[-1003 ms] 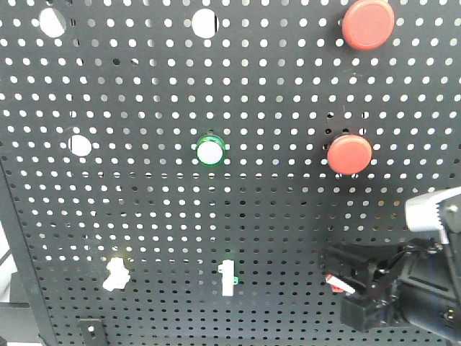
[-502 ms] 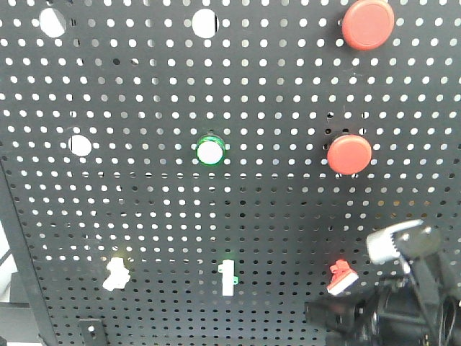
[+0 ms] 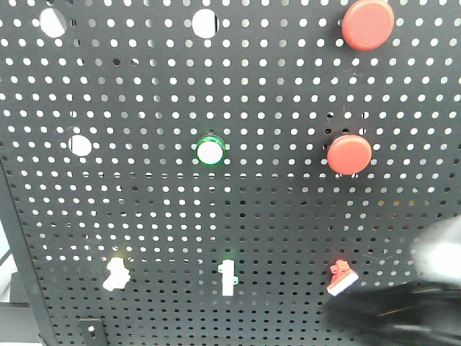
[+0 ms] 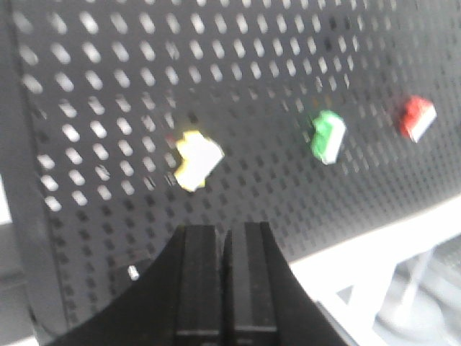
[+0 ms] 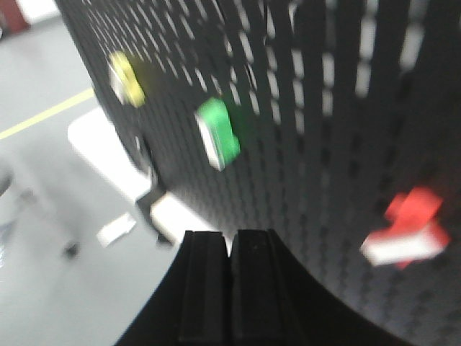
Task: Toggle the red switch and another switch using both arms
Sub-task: 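Withdraw the right gripper from the red-white switch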
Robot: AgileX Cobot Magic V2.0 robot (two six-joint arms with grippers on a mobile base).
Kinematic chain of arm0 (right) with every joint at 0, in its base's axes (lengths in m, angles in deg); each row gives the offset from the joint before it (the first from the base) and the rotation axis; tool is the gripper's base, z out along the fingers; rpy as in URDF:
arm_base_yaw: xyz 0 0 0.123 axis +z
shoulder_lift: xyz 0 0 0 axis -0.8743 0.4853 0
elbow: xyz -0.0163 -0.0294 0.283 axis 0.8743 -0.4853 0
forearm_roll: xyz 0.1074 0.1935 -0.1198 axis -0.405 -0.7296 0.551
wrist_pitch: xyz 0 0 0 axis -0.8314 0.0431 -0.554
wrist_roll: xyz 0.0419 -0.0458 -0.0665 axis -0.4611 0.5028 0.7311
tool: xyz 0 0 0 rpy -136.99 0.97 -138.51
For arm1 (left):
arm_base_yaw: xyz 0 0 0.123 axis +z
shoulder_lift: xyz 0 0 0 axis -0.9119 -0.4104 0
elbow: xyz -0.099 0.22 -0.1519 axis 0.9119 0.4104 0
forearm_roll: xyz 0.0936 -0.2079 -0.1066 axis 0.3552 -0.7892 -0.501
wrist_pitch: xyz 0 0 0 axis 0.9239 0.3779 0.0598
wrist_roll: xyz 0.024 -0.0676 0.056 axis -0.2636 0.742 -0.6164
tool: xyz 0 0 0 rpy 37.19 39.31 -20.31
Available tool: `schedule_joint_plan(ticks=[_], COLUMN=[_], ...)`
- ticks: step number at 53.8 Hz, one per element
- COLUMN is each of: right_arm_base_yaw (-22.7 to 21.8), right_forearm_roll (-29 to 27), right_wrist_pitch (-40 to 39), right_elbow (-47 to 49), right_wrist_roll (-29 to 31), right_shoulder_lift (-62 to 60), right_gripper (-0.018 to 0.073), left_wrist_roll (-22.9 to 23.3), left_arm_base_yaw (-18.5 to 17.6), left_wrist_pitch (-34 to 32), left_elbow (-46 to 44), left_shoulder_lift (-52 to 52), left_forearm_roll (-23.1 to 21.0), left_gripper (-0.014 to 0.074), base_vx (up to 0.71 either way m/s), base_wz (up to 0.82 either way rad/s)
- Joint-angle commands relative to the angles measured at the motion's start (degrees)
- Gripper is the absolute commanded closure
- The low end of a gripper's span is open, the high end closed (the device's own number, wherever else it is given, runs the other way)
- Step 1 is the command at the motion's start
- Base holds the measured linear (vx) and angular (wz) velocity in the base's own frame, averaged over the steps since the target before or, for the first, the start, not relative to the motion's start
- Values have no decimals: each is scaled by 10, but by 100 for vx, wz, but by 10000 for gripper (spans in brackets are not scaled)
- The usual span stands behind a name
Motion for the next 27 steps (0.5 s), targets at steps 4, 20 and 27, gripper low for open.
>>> schedule_joint_plan(ticks=[4, 20, 27], right_arm_base_yaw=[0, 0, 0], right_forearm_roll=[-12, -16, -16], right_wrist_pitch=[-97, -281, -305], right_elbow=[-28, -193, -226], right_wrist_roll=[-3, -3, 3], right_shoulder_lift=[-110, -364, -413], right_gripper=[566, 566, 566], left_wrist_roll=[1, 2, 3], left_arm_base_yaw=[-4, -4, -4], left_wrist_pitch=[27, 69, 94], left_elbow=[-16, -16, -16], left_shoulder_lift=[-1, -1, -1], left_forearm_roll=[33, 41, 41], left_gripper=[594, 594, 594], base_vx=[0, 0, 0], base_wz=[0, 0, 0])
